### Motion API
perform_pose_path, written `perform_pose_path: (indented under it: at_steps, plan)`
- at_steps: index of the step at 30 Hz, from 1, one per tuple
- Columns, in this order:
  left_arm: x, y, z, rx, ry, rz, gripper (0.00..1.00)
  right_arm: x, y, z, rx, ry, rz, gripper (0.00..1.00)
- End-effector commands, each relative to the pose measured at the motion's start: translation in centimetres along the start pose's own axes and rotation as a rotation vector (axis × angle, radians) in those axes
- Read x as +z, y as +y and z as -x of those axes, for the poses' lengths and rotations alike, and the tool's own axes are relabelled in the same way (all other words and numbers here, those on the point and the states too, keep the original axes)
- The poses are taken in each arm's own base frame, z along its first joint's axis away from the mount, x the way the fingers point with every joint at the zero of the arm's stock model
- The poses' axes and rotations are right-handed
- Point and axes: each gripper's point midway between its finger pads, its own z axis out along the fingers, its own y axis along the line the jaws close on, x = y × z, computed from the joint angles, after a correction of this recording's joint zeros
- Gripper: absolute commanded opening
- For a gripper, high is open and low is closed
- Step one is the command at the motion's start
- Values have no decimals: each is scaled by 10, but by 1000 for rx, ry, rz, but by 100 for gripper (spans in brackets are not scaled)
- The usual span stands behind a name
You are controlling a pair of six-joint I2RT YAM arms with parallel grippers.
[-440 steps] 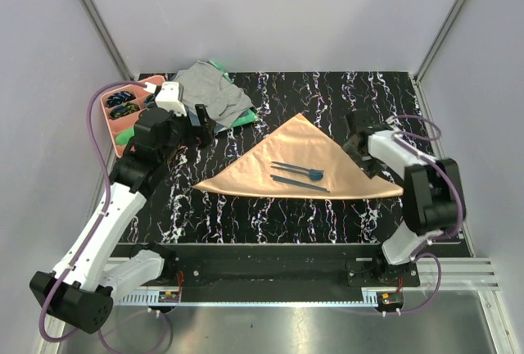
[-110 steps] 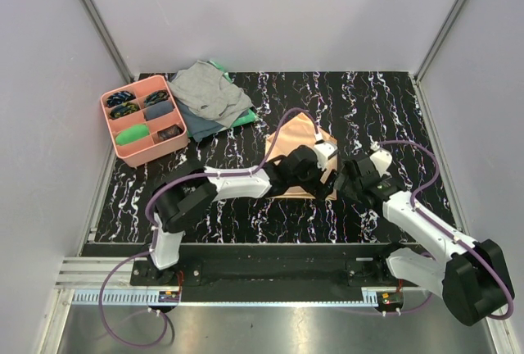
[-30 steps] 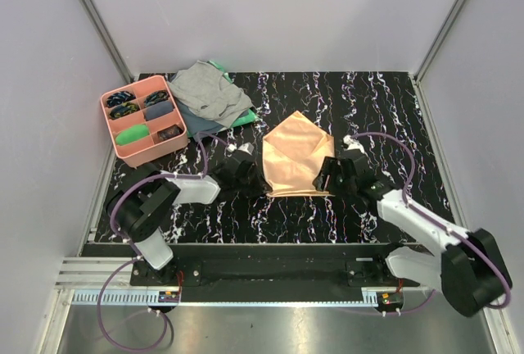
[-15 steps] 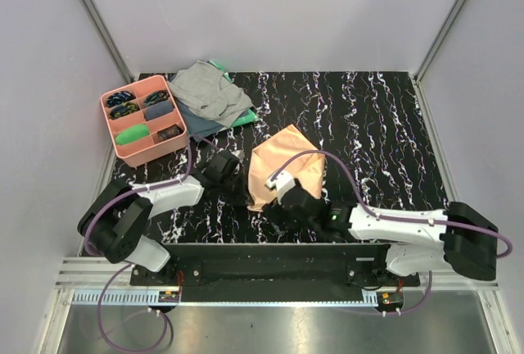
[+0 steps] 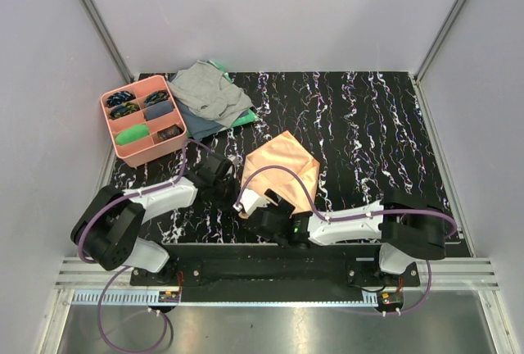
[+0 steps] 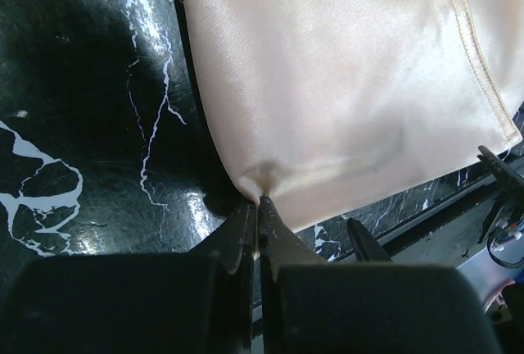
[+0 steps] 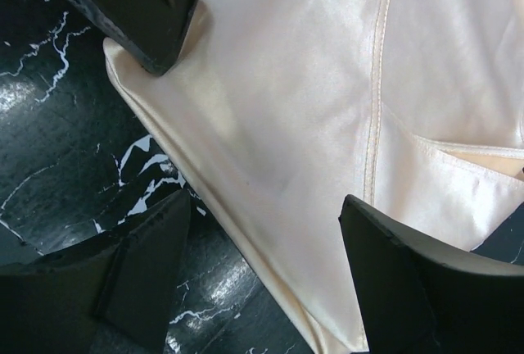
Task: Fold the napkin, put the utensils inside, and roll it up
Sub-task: Roll the napkin with the utensil
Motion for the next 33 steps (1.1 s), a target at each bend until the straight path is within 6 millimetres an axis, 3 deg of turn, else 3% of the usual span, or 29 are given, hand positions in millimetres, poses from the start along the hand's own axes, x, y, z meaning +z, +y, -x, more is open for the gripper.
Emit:
perform_pose_path:
  at_steps: [1,11,20,22,27,32,33]
  plan:
    - [-7,-6,-2,27,11,-46,0,3,3,23,1,-87,-17,82]
    - [-13,-9,3,7,16,-81,0,3,28,25,-67,-119,74,80]
    - [-17,-11,5,5,23,-105,0,25,14,8,-66,-62,-90,71]
    - [-18,-12,5,8,23,-105,0,28,5,4,-67,-47,-153,65]
    - [-18,-12,6,7,24,-109,0,35,3,-5,-89,-21,-186,50]
    - [-19,-15,9,18,17,-119,0,36,11,-9,-112,-12,-129,21]
    - [-19,-15,10,18,13,-118,4,35,13,-9,-121,-13,-117,19]
